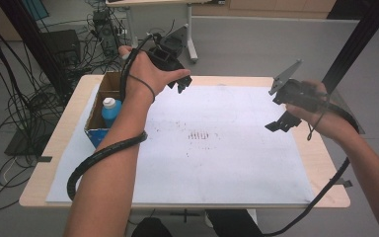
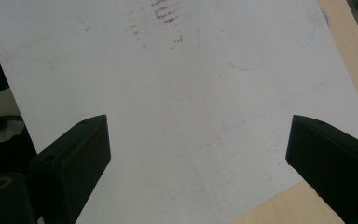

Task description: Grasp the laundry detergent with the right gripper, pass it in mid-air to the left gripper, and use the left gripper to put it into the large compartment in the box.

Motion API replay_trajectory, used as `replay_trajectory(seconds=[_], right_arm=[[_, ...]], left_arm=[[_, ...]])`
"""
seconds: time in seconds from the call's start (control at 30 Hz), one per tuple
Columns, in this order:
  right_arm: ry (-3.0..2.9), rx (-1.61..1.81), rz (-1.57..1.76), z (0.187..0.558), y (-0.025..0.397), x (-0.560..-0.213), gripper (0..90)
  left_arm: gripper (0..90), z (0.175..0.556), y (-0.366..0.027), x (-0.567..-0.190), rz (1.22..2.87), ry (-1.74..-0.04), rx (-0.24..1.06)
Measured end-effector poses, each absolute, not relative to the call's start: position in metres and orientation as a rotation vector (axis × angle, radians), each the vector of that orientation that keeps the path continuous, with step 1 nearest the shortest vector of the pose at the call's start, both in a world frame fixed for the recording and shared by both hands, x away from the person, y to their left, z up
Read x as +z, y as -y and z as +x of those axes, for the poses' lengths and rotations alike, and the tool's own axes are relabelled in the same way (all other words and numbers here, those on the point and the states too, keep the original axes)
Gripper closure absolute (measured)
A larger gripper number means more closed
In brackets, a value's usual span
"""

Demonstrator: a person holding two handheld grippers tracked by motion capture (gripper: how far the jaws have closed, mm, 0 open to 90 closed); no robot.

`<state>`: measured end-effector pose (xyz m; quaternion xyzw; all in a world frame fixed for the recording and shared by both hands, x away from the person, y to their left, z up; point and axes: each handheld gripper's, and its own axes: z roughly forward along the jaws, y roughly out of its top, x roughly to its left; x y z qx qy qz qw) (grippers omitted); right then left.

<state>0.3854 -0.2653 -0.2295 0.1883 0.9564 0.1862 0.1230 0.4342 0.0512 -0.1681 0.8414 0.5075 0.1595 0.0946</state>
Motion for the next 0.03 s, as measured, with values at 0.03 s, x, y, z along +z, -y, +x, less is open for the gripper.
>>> replay_trajectory(seconds=[0.03], right_arm=[[-2.792, 0.542, 0.546, 0.3856, 0.2651, -0.2297, 6.4]], left_arm=[[10.9, 0.434, -0.0516, -0.1686, 2.492, -1.508, 0.469]])
